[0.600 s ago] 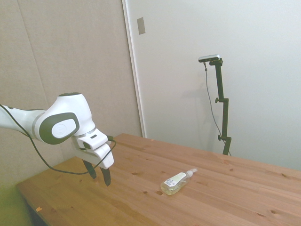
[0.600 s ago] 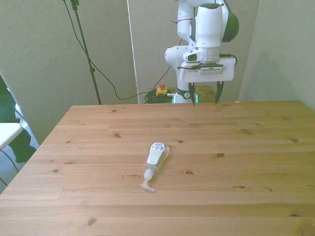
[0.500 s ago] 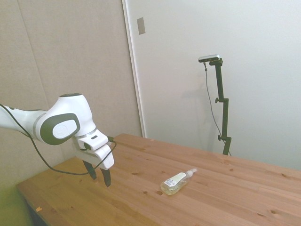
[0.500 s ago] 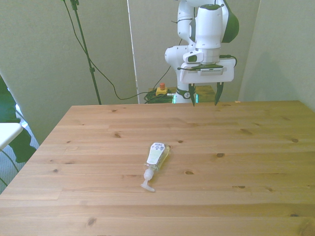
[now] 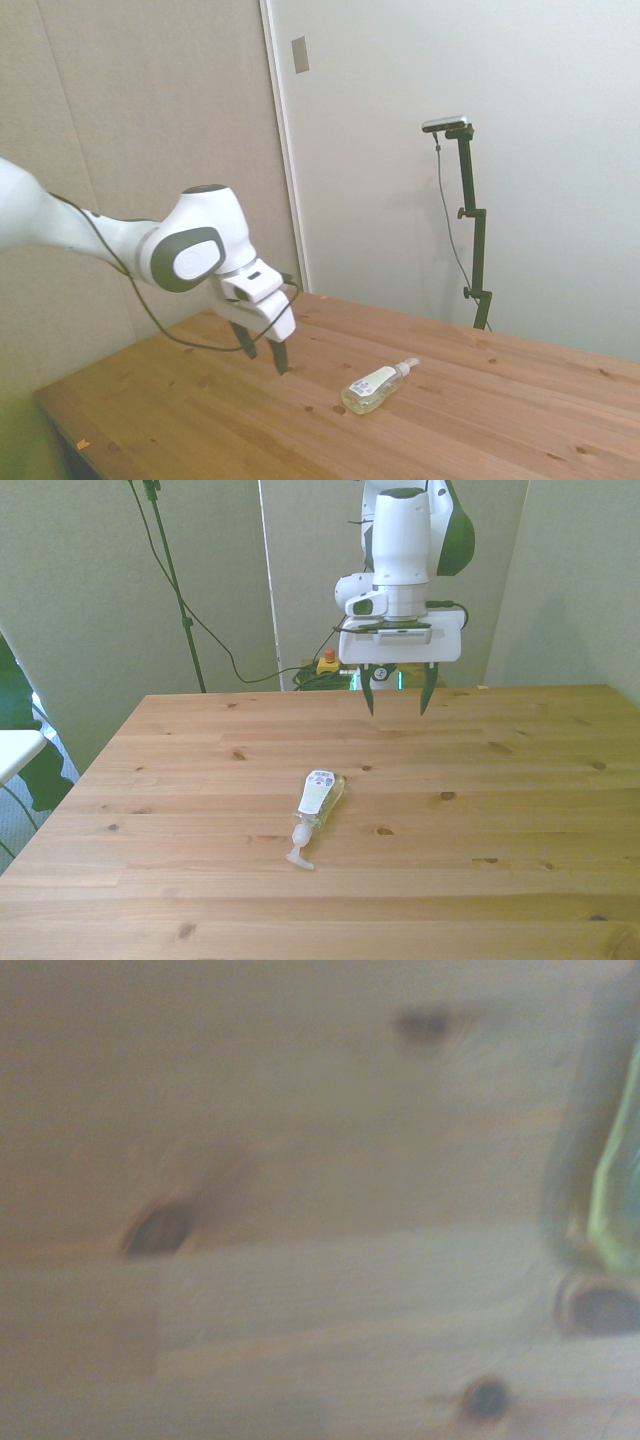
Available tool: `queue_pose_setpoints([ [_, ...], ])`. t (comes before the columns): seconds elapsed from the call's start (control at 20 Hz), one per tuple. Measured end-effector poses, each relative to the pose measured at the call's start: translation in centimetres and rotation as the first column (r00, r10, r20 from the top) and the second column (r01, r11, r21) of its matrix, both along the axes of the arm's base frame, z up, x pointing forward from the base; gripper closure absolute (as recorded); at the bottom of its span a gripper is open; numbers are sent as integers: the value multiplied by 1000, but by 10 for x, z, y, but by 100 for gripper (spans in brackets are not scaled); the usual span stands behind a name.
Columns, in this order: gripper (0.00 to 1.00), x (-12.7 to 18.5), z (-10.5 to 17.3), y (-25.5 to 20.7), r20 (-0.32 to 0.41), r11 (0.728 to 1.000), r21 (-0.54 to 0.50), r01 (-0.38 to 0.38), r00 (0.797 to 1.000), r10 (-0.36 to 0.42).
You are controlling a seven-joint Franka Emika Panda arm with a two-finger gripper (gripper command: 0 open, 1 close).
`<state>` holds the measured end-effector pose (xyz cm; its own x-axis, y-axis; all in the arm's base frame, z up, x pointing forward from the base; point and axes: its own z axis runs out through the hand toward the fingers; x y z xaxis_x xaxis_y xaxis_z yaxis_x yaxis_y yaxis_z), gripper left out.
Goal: Stand the sanitizer
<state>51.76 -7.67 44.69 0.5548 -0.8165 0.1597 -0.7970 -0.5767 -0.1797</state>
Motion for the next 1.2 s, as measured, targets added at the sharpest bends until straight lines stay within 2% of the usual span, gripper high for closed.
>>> queue_pose_setpoints([
  [0.25, 0, 75, -2, -56, 73, 992, -32, 121, 990, -119],
  [0.5, 0, 130, -22, -73, 99, 981, -45, 186, 978, -181],
  [0.9, 0, 164, -60, -101, 87, 969, -60, 239, 968, -234],
  [1.2, 0, 172, -85, -113, 66, 963, -48, 265, 963, -261],
])
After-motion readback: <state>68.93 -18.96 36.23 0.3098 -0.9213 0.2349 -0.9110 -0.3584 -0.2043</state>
